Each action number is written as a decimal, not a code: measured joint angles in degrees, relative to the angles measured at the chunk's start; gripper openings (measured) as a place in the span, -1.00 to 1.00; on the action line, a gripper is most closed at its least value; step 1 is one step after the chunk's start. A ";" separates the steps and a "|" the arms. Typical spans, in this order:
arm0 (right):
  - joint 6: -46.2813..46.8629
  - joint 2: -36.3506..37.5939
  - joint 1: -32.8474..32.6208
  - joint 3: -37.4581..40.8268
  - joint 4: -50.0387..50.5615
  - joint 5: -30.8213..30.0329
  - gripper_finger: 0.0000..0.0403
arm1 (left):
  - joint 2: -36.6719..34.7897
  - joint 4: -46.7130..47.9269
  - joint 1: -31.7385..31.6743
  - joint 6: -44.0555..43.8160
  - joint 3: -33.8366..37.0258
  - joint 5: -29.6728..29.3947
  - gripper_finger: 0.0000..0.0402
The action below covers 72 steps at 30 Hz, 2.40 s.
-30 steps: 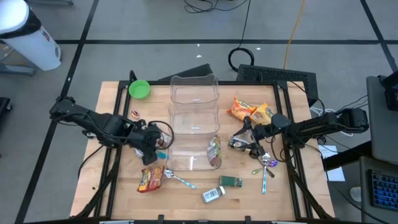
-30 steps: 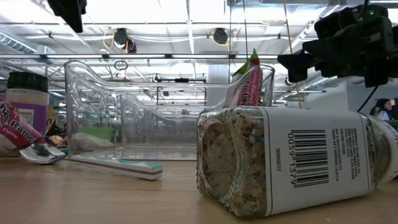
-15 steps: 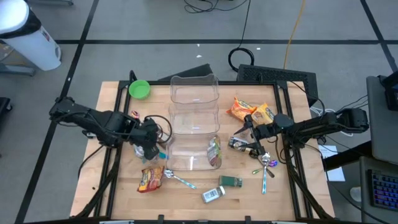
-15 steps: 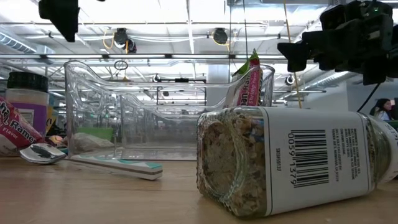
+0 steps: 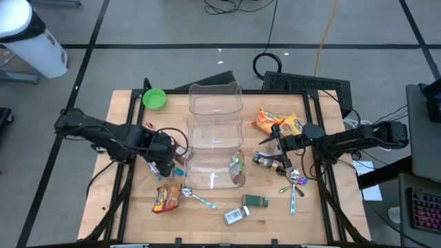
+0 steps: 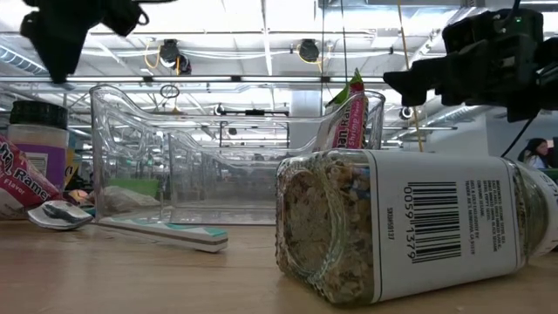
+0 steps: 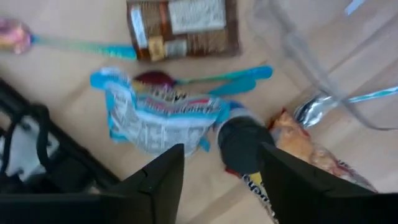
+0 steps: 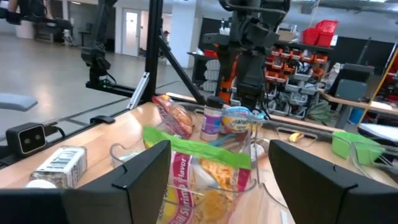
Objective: Pick & Place Food Item
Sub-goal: Put the purple seasoning bottle into the middle transparent bin
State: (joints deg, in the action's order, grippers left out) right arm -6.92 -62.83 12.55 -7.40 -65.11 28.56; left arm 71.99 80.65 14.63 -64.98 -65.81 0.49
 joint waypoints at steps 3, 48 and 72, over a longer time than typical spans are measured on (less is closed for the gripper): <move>0.00 0.00 0.21 0.00 0.90 0.02 0.30 | 0.00 -0.05 0.00 -1.95 2.16 3.80 0.24; -2.77 0.00 0.21 0.02 2.78 0.05 0.30 | 3.53 -9.73 2.56 1.04 3.72 -0.41 0.76; -2.80 0.00 0.21 0.01 3.25 0.04 0.30 | 7.30 -9.66 2.75 6.24 3.73 2.66 0.69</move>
State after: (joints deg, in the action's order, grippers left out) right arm -9.72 -62.83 12.75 -7.39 -61.87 28.60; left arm 79.29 70.98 17.39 -58.74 -62.08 3.16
